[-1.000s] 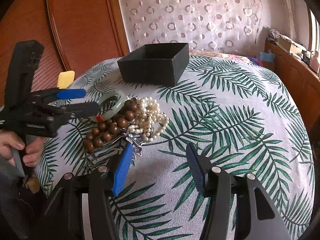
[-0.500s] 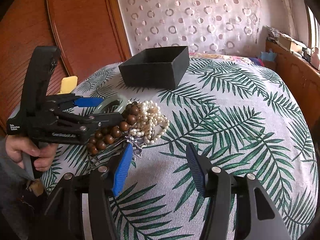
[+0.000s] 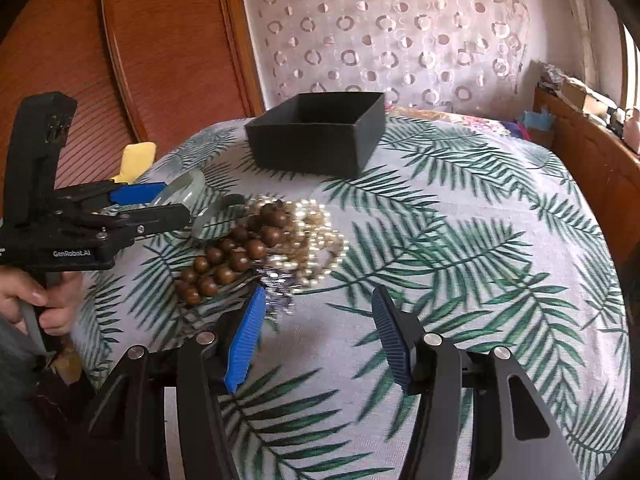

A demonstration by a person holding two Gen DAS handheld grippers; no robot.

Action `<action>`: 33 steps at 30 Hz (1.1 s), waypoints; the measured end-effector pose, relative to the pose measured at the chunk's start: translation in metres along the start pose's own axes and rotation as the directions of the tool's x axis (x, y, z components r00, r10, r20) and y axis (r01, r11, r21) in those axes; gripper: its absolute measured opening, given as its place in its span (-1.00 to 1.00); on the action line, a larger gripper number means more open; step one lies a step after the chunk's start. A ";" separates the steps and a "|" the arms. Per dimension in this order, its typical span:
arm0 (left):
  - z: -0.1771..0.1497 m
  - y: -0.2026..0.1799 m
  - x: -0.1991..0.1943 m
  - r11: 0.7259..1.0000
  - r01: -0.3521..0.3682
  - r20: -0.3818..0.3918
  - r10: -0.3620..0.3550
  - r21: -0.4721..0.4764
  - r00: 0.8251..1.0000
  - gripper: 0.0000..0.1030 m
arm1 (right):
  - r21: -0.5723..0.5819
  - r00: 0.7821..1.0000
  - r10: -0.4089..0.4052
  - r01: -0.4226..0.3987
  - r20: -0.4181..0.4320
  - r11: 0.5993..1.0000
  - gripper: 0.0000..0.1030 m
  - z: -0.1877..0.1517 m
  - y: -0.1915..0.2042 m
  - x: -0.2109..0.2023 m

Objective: Organize jewelry
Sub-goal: 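Grasp the jade bangle with the left tool while the right tool grasps the silver brooch, then lift the jade bangle and silver brooch and carry both over the black box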

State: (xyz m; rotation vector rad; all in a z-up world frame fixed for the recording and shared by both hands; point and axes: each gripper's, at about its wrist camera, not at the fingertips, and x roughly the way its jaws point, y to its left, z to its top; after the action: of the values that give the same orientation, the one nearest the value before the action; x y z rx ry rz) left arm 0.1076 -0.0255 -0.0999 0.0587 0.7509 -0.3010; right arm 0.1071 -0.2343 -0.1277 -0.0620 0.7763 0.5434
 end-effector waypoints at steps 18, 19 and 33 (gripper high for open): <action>-0.007 0.007 -0.012 0.999 0.011 0.026 -0.010 -0.032 1.000 0.33 | -0.004 0.996 0.024 -0.025 -0.086 1.000 -0.08 0.010 0.018 0.025; -0.007 0.008 -0.012 0.999 0.012 0.026 -0.011 -0.033 1.000 0.33 | -0.007 0.996 0.025 -0.025 -0.087 1.000 -0.08 0.010 0.019 0.026; -0.011 0.002 -0.009 0.999 0.017 0.023 -0.017 -0.030 1.000 0.33 | 0.037 0.992 0.076 -0.073 -0.099 0.997 -0.59 0.007 0.015 0.022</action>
State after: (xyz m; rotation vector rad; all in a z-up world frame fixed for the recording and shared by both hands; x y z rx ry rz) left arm 0.0948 -0.0195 -0.1021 0.0198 0.7332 -0.3059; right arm 0.1173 -0.2099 -0.1353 -0.0300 0.8876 0.6013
